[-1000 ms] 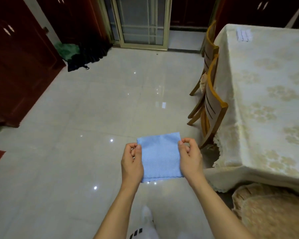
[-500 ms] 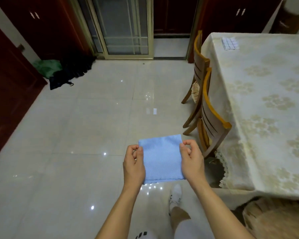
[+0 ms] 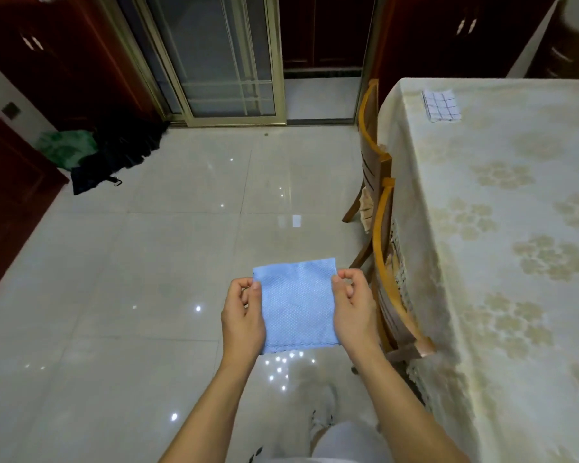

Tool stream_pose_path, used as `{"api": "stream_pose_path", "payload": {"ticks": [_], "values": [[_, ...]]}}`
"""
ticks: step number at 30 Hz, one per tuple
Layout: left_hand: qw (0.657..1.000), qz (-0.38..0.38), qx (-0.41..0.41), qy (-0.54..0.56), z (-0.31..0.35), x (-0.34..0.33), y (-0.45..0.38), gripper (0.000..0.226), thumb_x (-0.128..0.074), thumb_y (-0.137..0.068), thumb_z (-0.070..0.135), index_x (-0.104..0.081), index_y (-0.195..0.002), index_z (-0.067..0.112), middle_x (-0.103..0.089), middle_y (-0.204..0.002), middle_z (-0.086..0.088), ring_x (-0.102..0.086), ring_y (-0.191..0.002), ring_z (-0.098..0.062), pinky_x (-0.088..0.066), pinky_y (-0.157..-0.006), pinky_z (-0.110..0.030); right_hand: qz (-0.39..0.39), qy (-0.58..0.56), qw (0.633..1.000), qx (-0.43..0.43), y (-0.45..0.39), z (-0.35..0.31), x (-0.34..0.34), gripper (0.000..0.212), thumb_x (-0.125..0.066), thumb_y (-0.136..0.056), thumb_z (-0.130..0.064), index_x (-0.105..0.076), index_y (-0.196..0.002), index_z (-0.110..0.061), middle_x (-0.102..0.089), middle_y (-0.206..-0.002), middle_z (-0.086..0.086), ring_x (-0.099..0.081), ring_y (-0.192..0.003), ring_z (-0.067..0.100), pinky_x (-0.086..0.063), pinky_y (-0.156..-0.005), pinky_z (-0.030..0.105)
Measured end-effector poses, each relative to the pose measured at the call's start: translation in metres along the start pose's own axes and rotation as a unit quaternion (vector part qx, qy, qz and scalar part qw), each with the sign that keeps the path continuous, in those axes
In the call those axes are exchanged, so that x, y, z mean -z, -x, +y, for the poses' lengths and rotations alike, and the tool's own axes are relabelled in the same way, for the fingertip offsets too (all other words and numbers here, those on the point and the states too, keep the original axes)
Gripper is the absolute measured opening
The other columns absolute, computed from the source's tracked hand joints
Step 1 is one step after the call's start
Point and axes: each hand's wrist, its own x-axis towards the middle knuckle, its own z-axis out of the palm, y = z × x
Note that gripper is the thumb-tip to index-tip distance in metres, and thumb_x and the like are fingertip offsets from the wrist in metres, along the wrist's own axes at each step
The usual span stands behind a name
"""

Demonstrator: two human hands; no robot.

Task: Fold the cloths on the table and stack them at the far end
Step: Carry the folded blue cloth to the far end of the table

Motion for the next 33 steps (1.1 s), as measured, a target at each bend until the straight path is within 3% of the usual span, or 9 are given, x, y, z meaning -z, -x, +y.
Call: {"api": "stream_pose_path", "payload": {"ticks": [10,17,21,27,33], "values": [[1.000,0.020,-0.001,-0.008,0.034,-0.063,-0.077,0.018,-0.049,-0.102,0.028,-0.056,-0.088,0.020,-0.046,-0.056,0.020,-0.043,-0.058,-0.001,-0.036,-0.057,-0.017,-0.018,-0.031,0.999,0.007,-0.111,-0.008,0.004,0.011,-0.048,-0.104,-0.026,-0.053,-0.097,-0.019,-0.033,-0.052,-0.010,-0.028,-0.049,0.009,-0.024,-0.047,0.029],[0.999,0.031,0.008,-0.001,0.043,-0.076,-0.124,0.015,-0.050,-0.101,0.028,-0.058,-0.090,0.022,-0.050,-0.070,0.006,-0.047,-0.063,-0.003,-0.041,-0.065,-0.028,-0.041,-0.020,0.999,0.002,-0.159,-0.019,-0.014,0.011,-0.047,-0.104,-0.031,-0.051,-0.094,-0.027,-0.048,-0.068,0.008,-0.043,-0.059,0.018,-0.034,-0.055,0.034],[1.000,0.018,0.004,0.005,0.044,-0.086,-0.160,0.014,-0.051,-0.101,0.027,-0.060,-0.093,0.022,-0.055,-0.073,0.008,-0.051,-0.066,-0.001,-0.043,-0.066,-0.028,-0.024,-0.010,1.000,-0.010,-0.187,-0.023,-0.027,0.012,-0.048,-0.103,-0.031,-0.052,-0.095,-0.025,-0.046,-0.066,0.005,-0.041,-0.058,0.018,-0.034,-0.055,0.035],[1.000,-0.009,0.005,0.017,0.051,-0.095,-0.240,0.015,-0.050,-0.102,0.025,-0.061,-0.095,0.018,-0.048,-0.067,0.010,-0.047,-0.063,-0.001,-0.041,-0.065,-0.027,0.016,0.009,1.000,-0.013,-0.247,-0.040,-0.062,0.012,-0.049,-0.103,-0.026,-0.054,-0.094,-0.020,-0.037,-0.054,-0.011,-0.032,-0.051,0.007,-0.030,-0.050,0.023],[0.999,-0.020,0.012,0.025,0.072,-0.082,-0.342,0.015,-0.050,-0.101,0.026,-0.060,-0.091,0.022,-0.047,-0.071,0.002,-0.045,-0.064,-0.006,-0.039,-0.065,-0.030,0.041,0.013,0.999,-0.022,-0.318,-0.080,-0.127,0.010,-0.051,-0.102,-0.023,-0.054,-0.093,-0.020,-0.034,-0.051,-0.012,-0.031,-0.051,0.007,-0.029,-0.049,0.025]]}}
